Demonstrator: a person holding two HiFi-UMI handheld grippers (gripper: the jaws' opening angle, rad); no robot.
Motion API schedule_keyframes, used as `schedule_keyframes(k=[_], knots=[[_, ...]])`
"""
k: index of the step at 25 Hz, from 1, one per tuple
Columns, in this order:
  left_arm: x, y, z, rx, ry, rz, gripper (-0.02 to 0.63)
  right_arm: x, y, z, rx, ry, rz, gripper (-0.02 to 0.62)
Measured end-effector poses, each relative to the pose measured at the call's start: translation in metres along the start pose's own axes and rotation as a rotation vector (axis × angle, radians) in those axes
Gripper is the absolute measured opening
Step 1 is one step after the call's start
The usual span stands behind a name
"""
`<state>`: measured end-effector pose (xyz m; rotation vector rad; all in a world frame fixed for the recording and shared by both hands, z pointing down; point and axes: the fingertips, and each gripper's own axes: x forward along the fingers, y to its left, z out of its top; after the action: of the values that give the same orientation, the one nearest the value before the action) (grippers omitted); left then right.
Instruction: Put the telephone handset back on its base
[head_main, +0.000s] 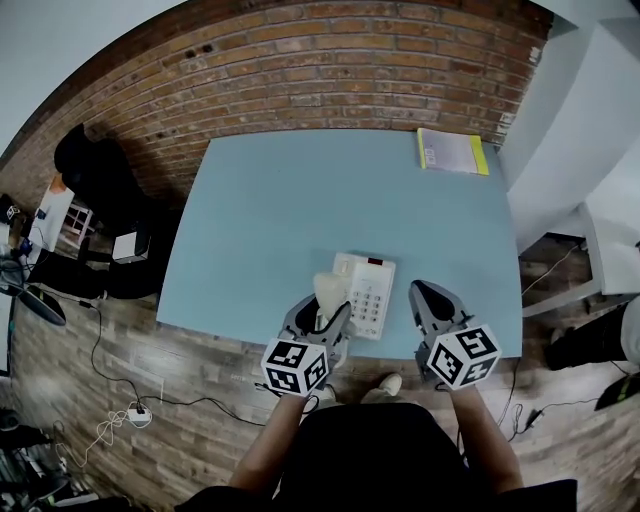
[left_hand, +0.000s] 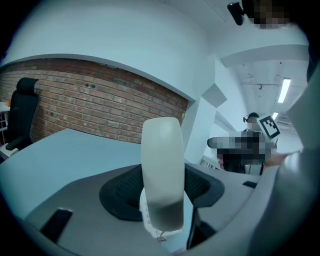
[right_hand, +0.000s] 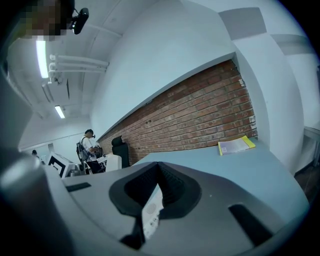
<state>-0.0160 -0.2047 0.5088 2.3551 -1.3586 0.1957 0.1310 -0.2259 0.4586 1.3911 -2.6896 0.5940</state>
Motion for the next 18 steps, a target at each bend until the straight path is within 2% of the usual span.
schedule_keyframes(k=[18], knots=[[0.003, 0.031, -0.026, 0.042, 0.076, 0.093, 0.238, 0.022, 0.000, -0.008, 0.016, 0.027, 0.033, 0.012]])
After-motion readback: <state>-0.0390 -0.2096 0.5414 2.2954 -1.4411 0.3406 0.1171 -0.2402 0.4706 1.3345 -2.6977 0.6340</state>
